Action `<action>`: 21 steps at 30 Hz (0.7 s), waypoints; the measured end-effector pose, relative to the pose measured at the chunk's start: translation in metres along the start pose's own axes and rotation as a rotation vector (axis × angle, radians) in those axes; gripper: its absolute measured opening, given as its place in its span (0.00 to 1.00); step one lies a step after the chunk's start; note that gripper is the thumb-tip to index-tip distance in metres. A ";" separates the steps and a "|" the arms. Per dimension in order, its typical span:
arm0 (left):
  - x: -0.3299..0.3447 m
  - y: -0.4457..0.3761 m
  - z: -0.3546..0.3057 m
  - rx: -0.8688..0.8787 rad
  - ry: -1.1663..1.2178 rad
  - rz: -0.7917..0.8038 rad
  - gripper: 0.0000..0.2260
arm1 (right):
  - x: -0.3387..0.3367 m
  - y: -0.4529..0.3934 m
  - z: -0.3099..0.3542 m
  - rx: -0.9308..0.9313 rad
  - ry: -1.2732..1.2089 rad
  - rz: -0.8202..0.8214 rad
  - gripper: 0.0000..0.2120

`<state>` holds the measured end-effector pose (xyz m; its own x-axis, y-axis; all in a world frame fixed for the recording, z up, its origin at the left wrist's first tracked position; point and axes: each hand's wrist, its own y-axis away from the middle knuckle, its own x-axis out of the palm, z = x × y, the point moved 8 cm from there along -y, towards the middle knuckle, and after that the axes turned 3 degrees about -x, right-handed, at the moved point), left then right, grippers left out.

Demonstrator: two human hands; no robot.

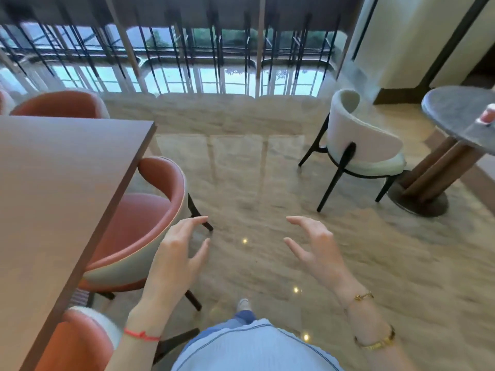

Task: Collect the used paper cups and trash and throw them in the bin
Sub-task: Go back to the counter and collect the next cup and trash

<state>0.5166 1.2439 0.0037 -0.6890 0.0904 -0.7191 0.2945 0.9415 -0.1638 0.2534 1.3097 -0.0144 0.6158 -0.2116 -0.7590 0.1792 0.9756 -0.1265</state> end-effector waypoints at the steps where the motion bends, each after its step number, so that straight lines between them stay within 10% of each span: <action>1: 0.001 -0.026 0.000 0.011 -0.003 -0.002 0.19 | -0.002 -0.025 -0.003 -0.007 -0.002 -0.009 0.18; 21: 0.070 -0.479 0.057 -0.070 0.012 0.000 0.18 | 0.019 -0.487 -0.100 0.007 -0.041 0.065 0.19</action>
<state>0.3646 0.7804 -0.0066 -0.6973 0.0937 -0.7107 0.2476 0.9619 -0.1161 0.1011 0.8364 -0.0305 0.6575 -0.1501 -0.7383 0.1432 0.9870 -0.0732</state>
